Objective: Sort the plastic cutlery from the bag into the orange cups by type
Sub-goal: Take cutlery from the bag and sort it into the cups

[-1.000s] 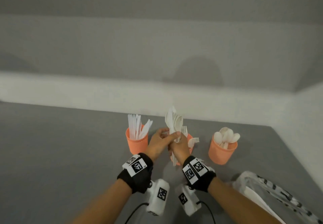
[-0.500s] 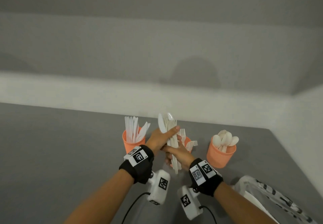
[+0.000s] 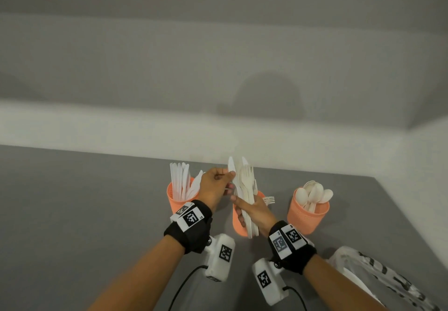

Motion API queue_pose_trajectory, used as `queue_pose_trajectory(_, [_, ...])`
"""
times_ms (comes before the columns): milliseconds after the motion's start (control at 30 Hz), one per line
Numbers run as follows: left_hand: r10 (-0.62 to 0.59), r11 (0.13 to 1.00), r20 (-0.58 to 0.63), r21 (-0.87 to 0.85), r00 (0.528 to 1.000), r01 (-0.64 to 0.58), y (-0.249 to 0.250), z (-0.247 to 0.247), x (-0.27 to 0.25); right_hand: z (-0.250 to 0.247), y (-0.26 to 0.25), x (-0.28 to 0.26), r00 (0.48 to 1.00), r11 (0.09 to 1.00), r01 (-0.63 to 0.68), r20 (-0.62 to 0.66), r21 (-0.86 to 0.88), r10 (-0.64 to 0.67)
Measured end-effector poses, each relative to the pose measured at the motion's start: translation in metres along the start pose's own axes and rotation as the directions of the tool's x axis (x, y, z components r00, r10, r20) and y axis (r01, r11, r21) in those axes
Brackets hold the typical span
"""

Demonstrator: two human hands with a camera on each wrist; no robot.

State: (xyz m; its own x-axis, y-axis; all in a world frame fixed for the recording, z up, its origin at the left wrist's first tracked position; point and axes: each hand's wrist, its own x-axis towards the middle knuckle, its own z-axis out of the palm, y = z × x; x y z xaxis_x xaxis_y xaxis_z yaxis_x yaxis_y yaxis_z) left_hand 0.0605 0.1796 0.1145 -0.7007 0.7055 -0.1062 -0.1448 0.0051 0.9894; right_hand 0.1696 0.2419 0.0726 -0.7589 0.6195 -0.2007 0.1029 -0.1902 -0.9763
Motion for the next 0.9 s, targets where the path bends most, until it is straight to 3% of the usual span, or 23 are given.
queue_pose_trajectory(167, [-0.001, 0.994, -0.003, -0.107, 1.0, 0.001, 0.01, 0.002, 0.001, -0.009, -0.004, -0.004, 1.0, 0.996, 0.011, -0.005, 0.09, -0.011])
queue_pose_trajectory(300, [0.024, 0.976, -0.12, -0.213, 0.992, -0.049, 0.02, 0.0, 0.01, -0.015, -0.005, -0.008, 0.999, 1.0, 0.029, -0.037, 0.005, -0.029])
queue_pose_trajectory(367, [0.039, 0.984, -0.144, -0.166, 0.989, -0.064, 0.024, -0.001, 0.017, -0.017, -0.005, -0.01, 0.999, 0.998, 0.035, -0.01, -0.046, -0.035])
queue_pose_trajectory(467, [0.057, 0.998, -0.022, 0.02, 0.998, -0.057, 0.028, -0.004, 0.021, -0.02, -0.009, -0.015, 0.998, 1.0, -0.022, 0.062, -0.002, 0.022])
queue_pose_trajectory(567, [-0.033, 0.992, 0.122, 0.127, 0.992, 0.017, 0.028, -0.004, 0.02, -0.023, -0.012, -0.018, 0.982, 0.992, -0.095, 0.173, 0.083, 0.08])
queue_pose_trajectory(700, [-0.148, 0.979, 0.229, 0.174, 0.962, 0.109, 0.026, 0.002, 0.018, -0.024, -0.016, -0.019, 0.952, 0.987, -0.152, 0.278, 0.061, 0.129])
queue_pose_trajectory(900, [-0.16, 0.963, 0.236, 0.252, 0.959, 0.099, 0.031, 0.004, 0.018, -0.022, -0.019, -0.023, 0.951, 0.987, -0.156, 0.263, -0.045, 0.162])
